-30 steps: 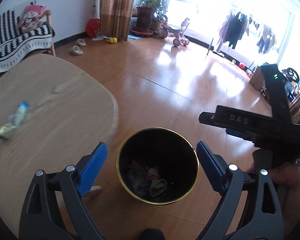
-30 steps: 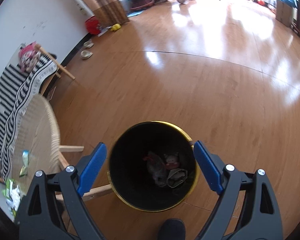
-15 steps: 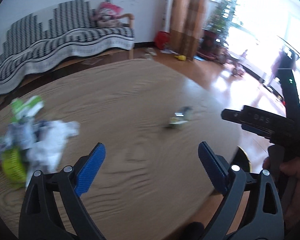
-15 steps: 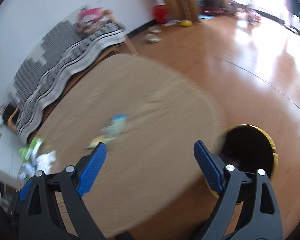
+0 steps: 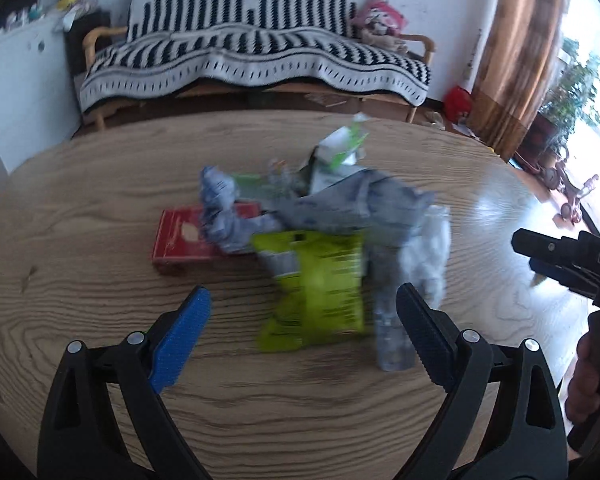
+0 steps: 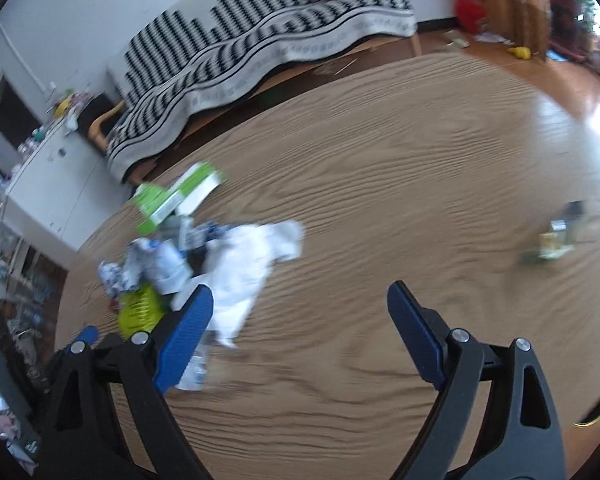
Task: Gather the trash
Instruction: 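Grasp the yellow-green snack bag with the left tool while the right grasps white tissue, then carry both items over the bin and open both tools to drop them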
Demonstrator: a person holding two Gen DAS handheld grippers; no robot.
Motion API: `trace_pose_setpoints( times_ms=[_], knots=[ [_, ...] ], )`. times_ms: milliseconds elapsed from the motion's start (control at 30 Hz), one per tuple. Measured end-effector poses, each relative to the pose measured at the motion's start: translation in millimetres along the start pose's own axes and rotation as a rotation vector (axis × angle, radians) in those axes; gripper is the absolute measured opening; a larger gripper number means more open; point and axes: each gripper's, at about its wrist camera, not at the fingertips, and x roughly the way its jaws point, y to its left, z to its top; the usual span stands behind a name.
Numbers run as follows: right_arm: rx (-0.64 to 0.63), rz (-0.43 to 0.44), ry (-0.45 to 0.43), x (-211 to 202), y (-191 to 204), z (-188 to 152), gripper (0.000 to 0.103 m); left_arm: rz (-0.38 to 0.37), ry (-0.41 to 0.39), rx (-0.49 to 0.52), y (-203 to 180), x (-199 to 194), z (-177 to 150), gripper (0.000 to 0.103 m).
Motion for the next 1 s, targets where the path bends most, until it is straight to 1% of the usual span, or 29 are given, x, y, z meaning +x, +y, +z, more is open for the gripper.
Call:
trace_pose_setpoints(
  times_ms=[133, 300, 400, 467, 500, 567, 600, 633, 667, 700, 733, 800, 900, 1000],
  knots=[
    [0.004, 0.032, 0.042, 21.8, 12.2, -1.4, 0.085, -0.015, 0.024, 0.014, 4.2, 17.1, 3.4, 0.091],
    [0.034, 0.073, 0.086, 44.7, 14.7, -0.4, 0.078, -0.01, 0.035, 0.014, 7.1, 33.2, 5.4, 0.091],
    [0.049, 0.082, 0.095, 55.4, 16.8, 0.8, 0.075, -0.027, 0.049, -0.005, 8.8, 39.8, 7.5, 0.091],
    [0.059, 0.096, 0.101, 61.6, 18.8, 1.3, 0.065, -0.024, 0.048, -0.009, 9.5, 43.0, 9.9, 0.091],
    [0.065, 0.103, 0.107, 64.1, 19.7, 1.4, 0.063, -0.022, 0.045, -0.004, 9.3, 44.8, 11.3, 0.091],
    [0.064, 0.106, 0.114, 66.6, 21.5, 0.4, 0.047, -0.014, 0.042, 0.005, 6.2, 45.9, 10.5, 0.09],
    [0.058, 0.104, 0.116, 66.1, 22.0, -0.2, 0.043, -0.013, 0.044, 0.008, 6.4, 47.0, 11.4, 0.087],
    [0.055, 0.109, 0.117, 65.9, 22.7, -0.5, 0.033, -0.016, 0.047, 0.01, 5.3, 47.7, 11.2, 0.085],
    [0.051, 0.108, 0.115, 64.8, 22.8, -0.7, 0.025, -0.023, 0.054, 0.016, 3.6, 48.4, 11.0, 0.079],
    [0.047, 0.103, 0.108, 63.0, 23.1, -0.6, 0.022, -0.024, 0.056, 0.02, 3.1, 48.5, 9.5, 0.072],
    [0.04, 0.099, 0.095, 58.5, 22.6, -0.1, 0.018, -0.033, 0.058, 0.027, 2.1, 48.4, 9.9, 0.068],
    [0.032, 0.086, 0.067, 50.0, 21.7, 1.0, 0.017, -0.043, 0.053, 0.042, -0.5, 45.6, 8.8, 0.052],
    [0.033, 0.088, 0.041, 38.2, 16.8, 2.9, 0.017, -0.018, 0.054, 0.04, -1.3, 40.0, 8.2, 0.046],
    [0.034, 0.081, 0.02, 24.6, 8.2, 3.9, 0.017, -0.019, 0.051, 0.03, -1.4, 29.8, 6.5, 0.045]
  ],
)
